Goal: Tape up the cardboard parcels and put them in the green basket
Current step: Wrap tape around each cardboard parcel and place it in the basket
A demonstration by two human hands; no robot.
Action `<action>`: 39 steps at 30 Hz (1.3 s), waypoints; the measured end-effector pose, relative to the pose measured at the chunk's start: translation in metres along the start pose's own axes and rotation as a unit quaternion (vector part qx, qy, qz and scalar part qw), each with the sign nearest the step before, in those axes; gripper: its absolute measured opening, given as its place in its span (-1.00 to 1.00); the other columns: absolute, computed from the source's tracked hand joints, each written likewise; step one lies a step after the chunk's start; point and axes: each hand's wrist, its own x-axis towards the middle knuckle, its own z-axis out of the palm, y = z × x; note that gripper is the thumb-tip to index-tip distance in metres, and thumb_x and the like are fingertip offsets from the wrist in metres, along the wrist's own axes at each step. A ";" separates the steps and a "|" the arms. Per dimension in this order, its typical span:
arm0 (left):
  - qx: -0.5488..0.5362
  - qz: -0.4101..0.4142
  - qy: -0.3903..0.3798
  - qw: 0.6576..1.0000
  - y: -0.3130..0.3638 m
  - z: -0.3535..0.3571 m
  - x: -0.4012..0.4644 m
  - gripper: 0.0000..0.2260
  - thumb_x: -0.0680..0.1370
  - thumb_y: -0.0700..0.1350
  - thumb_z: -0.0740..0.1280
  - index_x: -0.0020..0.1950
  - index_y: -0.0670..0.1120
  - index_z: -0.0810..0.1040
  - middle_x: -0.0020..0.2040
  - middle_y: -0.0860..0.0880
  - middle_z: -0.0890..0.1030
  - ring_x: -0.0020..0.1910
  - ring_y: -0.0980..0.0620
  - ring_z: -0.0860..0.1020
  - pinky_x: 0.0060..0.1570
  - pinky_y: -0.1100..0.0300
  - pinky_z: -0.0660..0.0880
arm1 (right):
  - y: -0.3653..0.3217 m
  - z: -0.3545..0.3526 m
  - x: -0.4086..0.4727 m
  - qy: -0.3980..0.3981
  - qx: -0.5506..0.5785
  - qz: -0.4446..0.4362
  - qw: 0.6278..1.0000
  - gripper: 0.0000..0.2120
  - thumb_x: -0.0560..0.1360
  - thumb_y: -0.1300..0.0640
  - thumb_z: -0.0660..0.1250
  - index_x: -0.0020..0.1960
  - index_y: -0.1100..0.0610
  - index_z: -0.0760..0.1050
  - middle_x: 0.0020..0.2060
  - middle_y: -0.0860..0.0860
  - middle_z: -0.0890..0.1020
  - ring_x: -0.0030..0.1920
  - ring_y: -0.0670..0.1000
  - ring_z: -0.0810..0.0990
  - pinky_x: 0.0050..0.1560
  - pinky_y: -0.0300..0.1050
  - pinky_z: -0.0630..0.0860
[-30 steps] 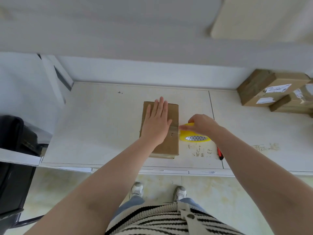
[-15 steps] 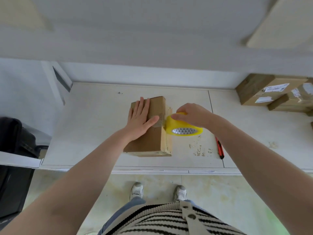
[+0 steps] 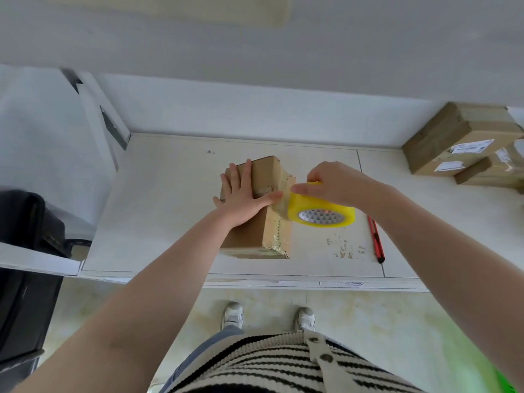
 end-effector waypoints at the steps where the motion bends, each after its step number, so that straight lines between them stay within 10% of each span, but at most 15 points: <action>1: -0.014 0.002 -0.002 1.000 -0.002 -0.001 0.000 -0.03 0.42 0.46 0.26 0.56 0.24 -0.33 0.57 0.09 -0.39 0.55 -0.04 -0.38 0.45 -0.37 -0.20 | 0.000 0.002 0.000 0.017 -0.033 0.015 0.999 -0.39 0.46 -0.40 0.19 -0.40 0.14 0.34 -0.48 0.02 0.39 -0.46 0.00 0.38 -0.40 -0.14 0.29; 6: -0.121 0.003 -0.003 0.993 -0.016 -0.015 -0.004 0.00 0.34 0.40 0.36 0.58 0.28 -0.21 0.60 0.13 -0.29 0.58 -0.04 -0.31 0.49 -0.29 -0.18 | 0.007 0.016 -0.005 -0.005 0.038 0.030 0.999 -0.44 0.48 -0.36 0.22 -0.36 0.12 0.34 -0.44 -0.01 0.37 -0.39 0.02 0.38 -0.33 -0.12 0.28; 10: -0.298 0.012 -0.017 0.954 -0.027 -0.015 -0.009 0.01 0.24 0.30 0.41 0.59 0.27 -0.03 0.63 0.12 -0.04 0.56 0.03 0.13 0.51 -0.08 0.16 | 0.005 0.009 -0.008 0.031 0.129 0.000 0.991 -0.58 0.46 -0.27 0.33 -0.39 0.01 0.43 -0.43 -0.08 0.43 -0.36 -0.02 0.45 -0.33 -0.15 0.30; 20: -0.530 0.012 -0.023 0.848 -0.050 -0.003 -0.028 -0.53 0.68 -0.03 0.15 0.59 -0.01 0.19 0.45 -0.11 0.45 0.39 -0.14 0.46 0.41 -0.18 0.34 | -0.044 -0.012 -0.002 0.031 0.092 -0.082 0.992 -0.58 0.46 -0.31 0.29 -0.32 0.02 0.49 -0.41 -0.07 0.47 -0.33 -0.02 0.48 -0.29 -0.10 0.36; 28: -0.501 0.016 0.000 0.865 -0.048 -0.006 -0.034 -0.66 0.67 -0.10 0.21 0.45 -0.03 0.41 0.21 -0.06 0.65 0.15 -0.06 0.64 0.01 0.11 0.62 | -0.053 -0.013 -0.001 0.038 0.053 -0.090 0.994 -0.51 0.42 -0.40 0.25 -0.39 0.00 0.41 -0.41 -0.07 0.47 -0.35 -0.04 0.47 -0.35 -0.13 0.31; 39: -0.451 0.015 -0.009 0.892 -0.052 -0.011 -0.033 -0.62 0.67 -0.06 0.21 0.51 -0.02 0.35 0.33 -0.03 0.58 0.30 -0.02 0.55 0.37 -0.11 0.41 | 0.006 0.033 0.017 0.004 0.022 0.038 0.999 -0.50 0.27 -0.48 0.36 -0.36 -0.03 0.42 -0.39 -0.08 0.49 -0.33 -0.08 0.48 -0.33 -0.14 0.30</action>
